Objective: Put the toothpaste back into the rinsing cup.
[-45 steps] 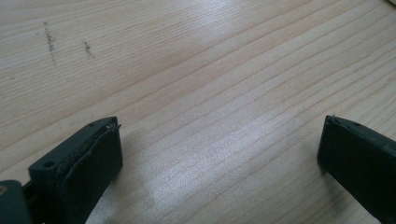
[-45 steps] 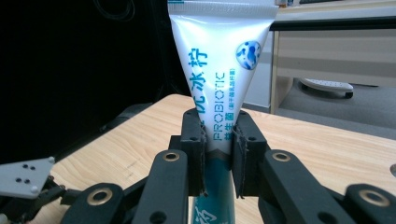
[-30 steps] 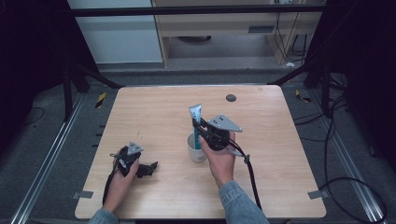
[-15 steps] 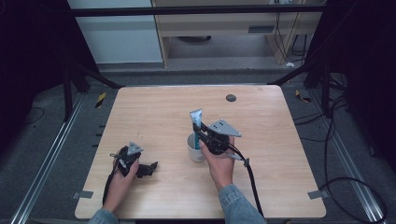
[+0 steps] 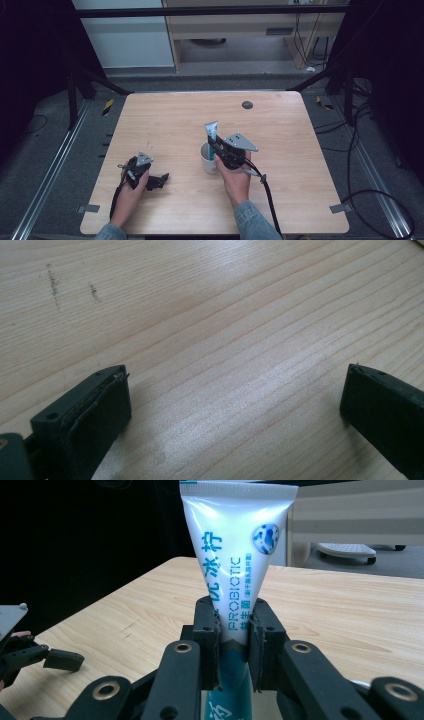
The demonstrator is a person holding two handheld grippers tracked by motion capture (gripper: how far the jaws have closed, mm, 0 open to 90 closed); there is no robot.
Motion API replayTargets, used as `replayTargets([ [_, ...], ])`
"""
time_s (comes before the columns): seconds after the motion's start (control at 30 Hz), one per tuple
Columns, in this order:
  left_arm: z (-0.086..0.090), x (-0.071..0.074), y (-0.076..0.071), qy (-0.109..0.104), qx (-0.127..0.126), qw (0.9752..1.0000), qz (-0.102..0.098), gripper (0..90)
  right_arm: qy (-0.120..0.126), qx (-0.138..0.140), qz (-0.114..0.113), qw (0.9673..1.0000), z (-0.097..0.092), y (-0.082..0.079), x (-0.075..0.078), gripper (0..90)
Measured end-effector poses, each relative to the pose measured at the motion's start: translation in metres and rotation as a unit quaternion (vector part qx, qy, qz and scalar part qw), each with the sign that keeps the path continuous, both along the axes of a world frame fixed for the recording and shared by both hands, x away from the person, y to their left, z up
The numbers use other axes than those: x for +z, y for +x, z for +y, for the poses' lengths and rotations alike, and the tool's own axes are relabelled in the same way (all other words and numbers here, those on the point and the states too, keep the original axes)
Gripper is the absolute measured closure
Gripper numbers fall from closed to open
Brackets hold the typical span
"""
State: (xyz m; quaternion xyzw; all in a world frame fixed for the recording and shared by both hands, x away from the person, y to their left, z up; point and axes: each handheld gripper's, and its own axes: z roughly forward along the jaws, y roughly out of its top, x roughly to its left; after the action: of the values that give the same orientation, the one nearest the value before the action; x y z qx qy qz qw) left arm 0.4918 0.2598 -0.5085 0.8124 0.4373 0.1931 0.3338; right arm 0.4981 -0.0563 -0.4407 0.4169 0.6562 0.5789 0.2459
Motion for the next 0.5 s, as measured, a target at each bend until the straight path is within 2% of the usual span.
replayTargets([
  [0.5, 0.0000, 0.0000, 0.0001, 0.000, 0.000, 1.0000, 0.000, 0.0, 0.001, -0.006, 0.005, 1.0000, -0.0008, 0.0020, 0.0004, 76.2],
])
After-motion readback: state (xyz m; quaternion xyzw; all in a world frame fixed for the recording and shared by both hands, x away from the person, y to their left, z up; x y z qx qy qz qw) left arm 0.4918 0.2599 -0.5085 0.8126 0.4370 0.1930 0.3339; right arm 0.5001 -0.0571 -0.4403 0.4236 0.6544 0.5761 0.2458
